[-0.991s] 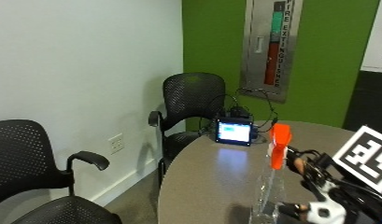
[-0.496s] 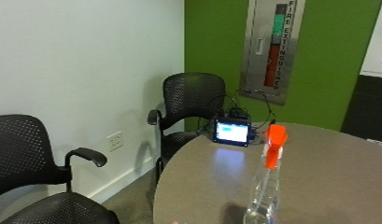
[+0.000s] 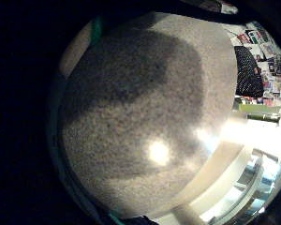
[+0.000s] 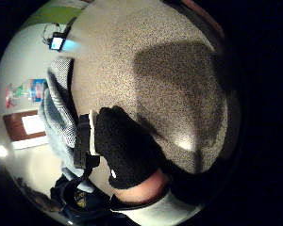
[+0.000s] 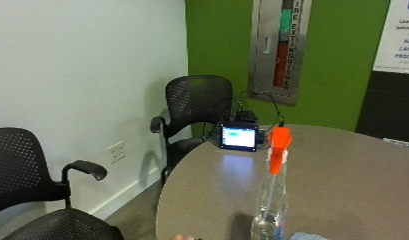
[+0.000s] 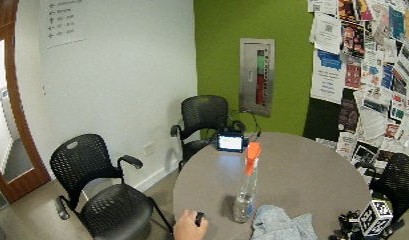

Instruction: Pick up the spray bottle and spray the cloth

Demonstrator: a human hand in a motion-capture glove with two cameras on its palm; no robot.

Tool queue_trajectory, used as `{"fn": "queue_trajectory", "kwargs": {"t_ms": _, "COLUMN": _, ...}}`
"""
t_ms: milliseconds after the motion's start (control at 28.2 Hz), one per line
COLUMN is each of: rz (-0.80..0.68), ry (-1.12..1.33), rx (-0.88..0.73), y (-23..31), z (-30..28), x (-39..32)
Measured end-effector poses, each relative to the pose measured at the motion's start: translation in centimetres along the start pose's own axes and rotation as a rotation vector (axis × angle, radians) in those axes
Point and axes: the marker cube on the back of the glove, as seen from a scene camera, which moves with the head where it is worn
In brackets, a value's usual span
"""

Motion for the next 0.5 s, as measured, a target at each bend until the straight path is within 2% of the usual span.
{"fn": "queue_trajectory", "kwargs": {"t_ms": 496, "rz": -0.007, "ry": 0.006, "rx": 0.026, "y": -0.95, "z": -0.59, "x": -0.13}}
